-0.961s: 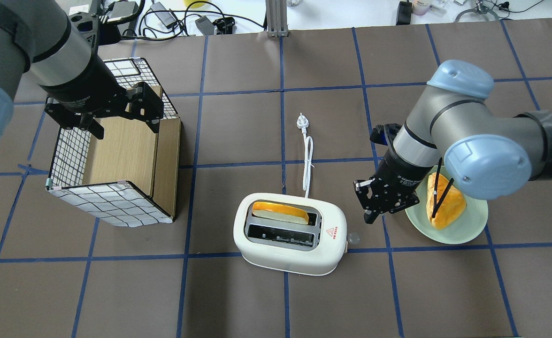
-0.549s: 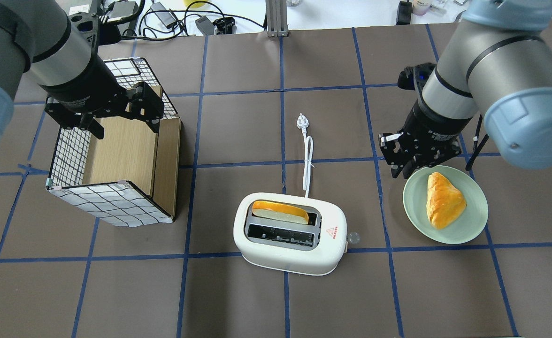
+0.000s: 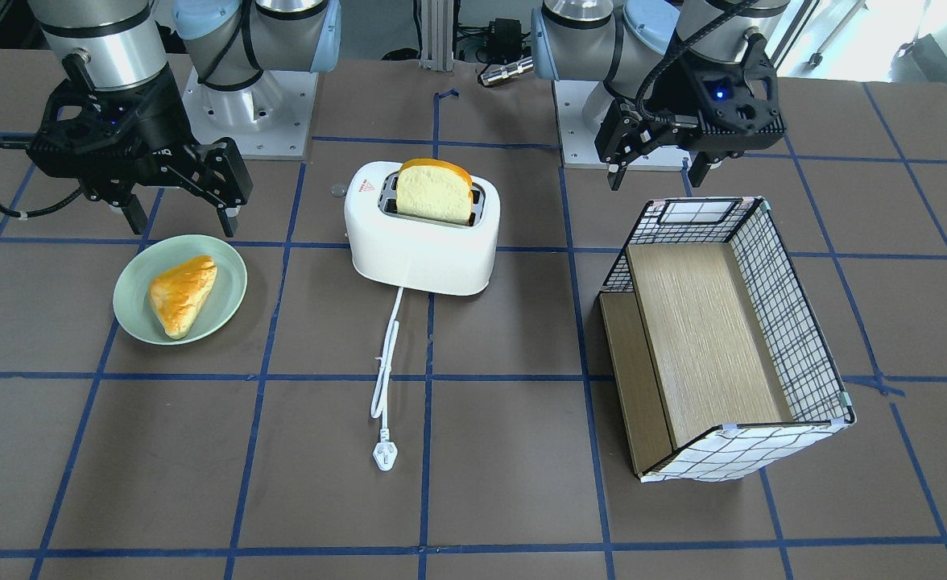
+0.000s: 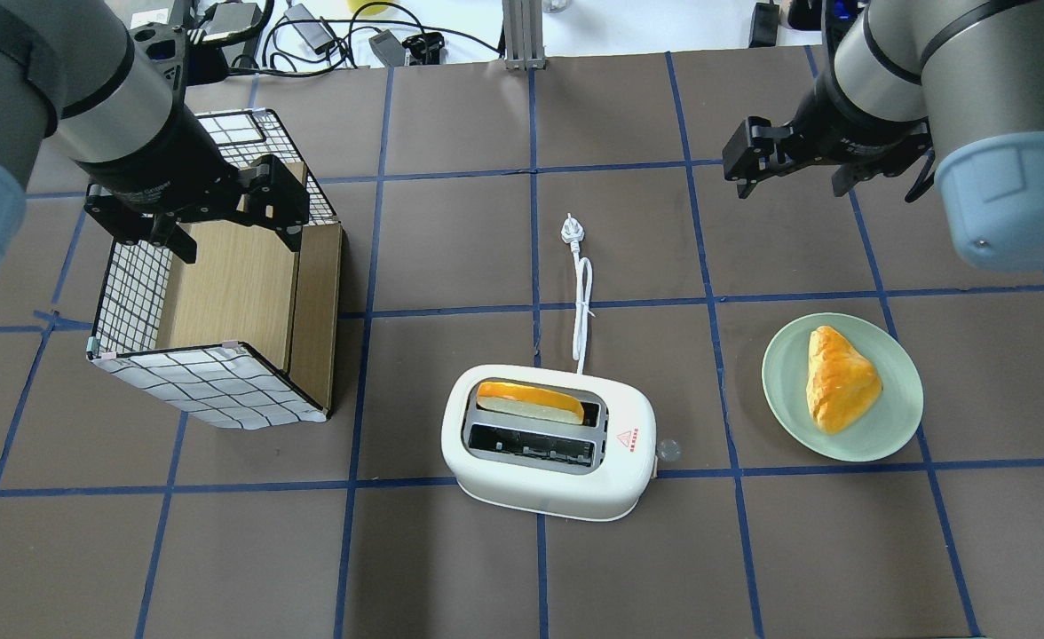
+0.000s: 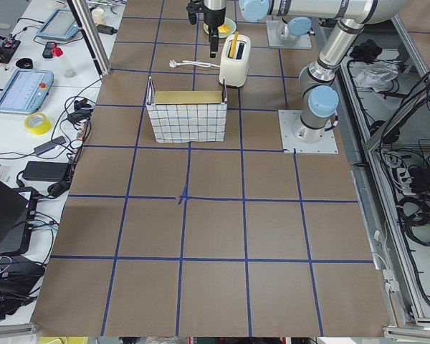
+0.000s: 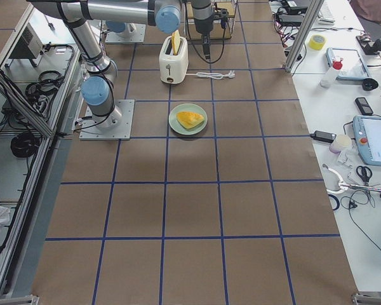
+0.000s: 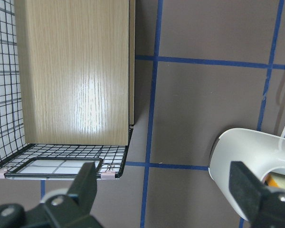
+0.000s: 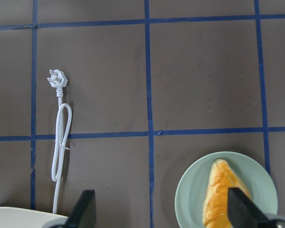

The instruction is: Press toaster with right arm

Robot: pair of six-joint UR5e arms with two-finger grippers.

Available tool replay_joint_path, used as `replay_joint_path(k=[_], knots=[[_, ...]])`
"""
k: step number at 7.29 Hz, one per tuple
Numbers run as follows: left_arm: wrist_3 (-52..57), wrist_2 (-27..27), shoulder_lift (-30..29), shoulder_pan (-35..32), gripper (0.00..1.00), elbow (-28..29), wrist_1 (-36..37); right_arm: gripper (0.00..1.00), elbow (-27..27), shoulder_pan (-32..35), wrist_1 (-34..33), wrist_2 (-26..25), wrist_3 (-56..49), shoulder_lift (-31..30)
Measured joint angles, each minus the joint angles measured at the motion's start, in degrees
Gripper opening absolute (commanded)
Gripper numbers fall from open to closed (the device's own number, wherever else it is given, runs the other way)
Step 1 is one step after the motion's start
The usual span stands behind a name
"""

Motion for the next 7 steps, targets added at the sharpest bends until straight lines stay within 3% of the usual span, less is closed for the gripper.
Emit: replay_joint_path(k=[1,4,7], knots=[[0.00,0.00,0.00,0.00,1.00,0.00,0.00,1.00,-1.38,-0.05,1.79,-1.30,-2.86,0.13],[0.00,0.00,0.00,0.00,1.00,0.00,0.00,1.00,-12.28,-0.39,16.03,-1.80,-5.24,4.77],[0.00,0.00,0.00,0.00,1.00,0.00,0.06,1.00,-14.01,-0.18,18.22,1.85,-4.77,5.98]])
